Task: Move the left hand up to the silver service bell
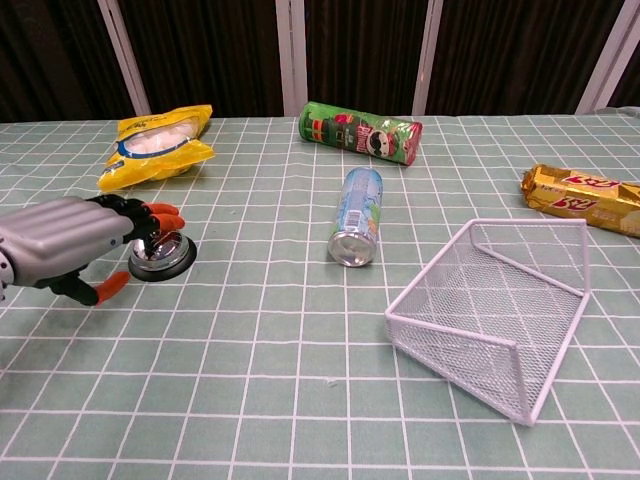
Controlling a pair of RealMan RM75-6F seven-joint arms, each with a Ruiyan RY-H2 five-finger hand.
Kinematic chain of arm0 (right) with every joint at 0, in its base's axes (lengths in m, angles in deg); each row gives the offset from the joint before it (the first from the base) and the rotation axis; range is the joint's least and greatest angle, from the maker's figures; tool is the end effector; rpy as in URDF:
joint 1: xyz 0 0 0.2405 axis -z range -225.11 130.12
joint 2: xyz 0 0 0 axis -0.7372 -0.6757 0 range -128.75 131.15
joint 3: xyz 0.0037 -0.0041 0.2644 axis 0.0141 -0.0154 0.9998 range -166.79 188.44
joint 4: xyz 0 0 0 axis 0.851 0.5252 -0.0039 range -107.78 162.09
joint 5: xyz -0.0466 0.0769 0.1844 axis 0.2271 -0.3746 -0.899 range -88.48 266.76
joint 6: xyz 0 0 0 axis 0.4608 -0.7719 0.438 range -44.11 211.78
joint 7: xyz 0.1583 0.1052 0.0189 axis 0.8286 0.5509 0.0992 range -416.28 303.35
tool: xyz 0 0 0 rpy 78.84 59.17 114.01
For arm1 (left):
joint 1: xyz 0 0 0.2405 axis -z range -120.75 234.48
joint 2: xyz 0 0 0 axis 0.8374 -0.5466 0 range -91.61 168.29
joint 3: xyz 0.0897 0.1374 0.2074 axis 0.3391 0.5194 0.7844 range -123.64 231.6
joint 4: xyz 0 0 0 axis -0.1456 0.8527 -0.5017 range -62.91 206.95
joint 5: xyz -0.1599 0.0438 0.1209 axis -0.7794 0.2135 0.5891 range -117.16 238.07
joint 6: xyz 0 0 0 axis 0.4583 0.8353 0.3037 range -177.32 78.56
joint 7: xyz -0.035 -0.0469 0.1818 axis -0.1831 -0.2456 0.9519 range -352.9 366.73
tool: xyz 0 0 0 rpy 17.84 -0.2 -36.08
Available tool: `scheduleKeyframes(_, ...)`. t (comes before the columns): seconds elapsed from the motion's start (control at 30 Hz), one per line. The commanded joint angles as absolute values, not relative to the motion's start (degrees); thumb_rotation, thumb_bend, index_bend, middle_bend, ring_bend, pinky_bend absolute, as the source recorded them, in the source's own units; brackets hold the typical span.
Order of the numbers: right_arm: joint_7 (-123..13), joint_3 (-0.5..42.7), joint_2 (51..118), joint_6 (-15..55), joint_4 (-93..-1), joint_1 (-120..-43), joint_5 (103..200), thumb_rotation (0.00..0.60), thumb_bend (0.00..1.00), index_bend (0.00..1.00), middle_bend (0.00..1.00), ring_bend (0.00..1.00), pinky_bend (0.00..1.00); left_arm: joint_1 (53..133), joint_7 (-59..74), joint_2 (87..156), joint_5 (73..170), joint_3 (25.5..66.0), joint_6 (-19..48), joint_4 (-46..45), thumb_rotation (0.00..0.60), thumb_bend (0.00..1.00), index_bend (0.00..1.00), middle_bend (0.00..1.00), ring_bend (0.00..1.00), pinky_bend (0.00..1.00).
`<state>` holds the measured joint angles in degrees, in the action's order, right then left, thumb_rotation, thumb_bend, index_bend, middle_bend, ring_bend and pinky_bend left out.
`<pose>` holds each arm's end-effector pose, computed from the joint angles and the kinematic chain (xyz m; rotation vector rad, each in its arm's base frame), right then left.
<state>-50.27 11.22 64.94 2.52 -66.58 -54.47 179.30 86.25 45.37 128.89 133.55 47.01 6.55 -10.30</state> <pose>-0.3001 -0.2286 0.1423 1.4877 -1.0322 0.9891 -0.2124 0.3342 -0.0455 -1.9593 -0.6544 -0.6124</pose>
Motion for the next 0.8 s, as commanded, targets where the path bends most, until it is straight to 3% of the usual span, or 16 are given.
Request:
scheduleKeyframes(0.03,-49.85,11.31,64.9,2.47,-66.57,-54.42,179.1,0.6,0.16,0.0,0.0,0.0,0.0,86.65,47.0,130.24,131.46,48.18,5.25,-8.46,0.6,0.73,0.0,0.0,0.0,0.0)
scheduleKeyframes(0.23,-49.38,11.32,64.8,2.36,-66.68,-54.41,179.22,0.6,0.16,0.0,0.0,0.0,0.0,86.65,49.16,129.67,128.24,48.54,5.47,-8.56,0.6,0.73,0.0,0.0,0.0,0.0)
scheduleKeyframes(0.6,-49.42,11.37,64.84,2.19,-66.52,-54.36,179.26,0.6,0.16,0.0,0.0,0.0,0.0,87.97,44.52,128.1,132.44,45.65,10.86,-14.37,0.6,0.72,0.0,0.0,0.0,0.0)
scheduleKeyframes(0.8,-49.34,11.38,64.77,2.2,-66.45,-54.34,179.19,0.6,0.16,0.0,0.0,0.0,0.0,86.8,41.82,123.89,134.99,44.53,15.61,-20.97,0.6,0.58,0.0,0.0,0.0,0.0)
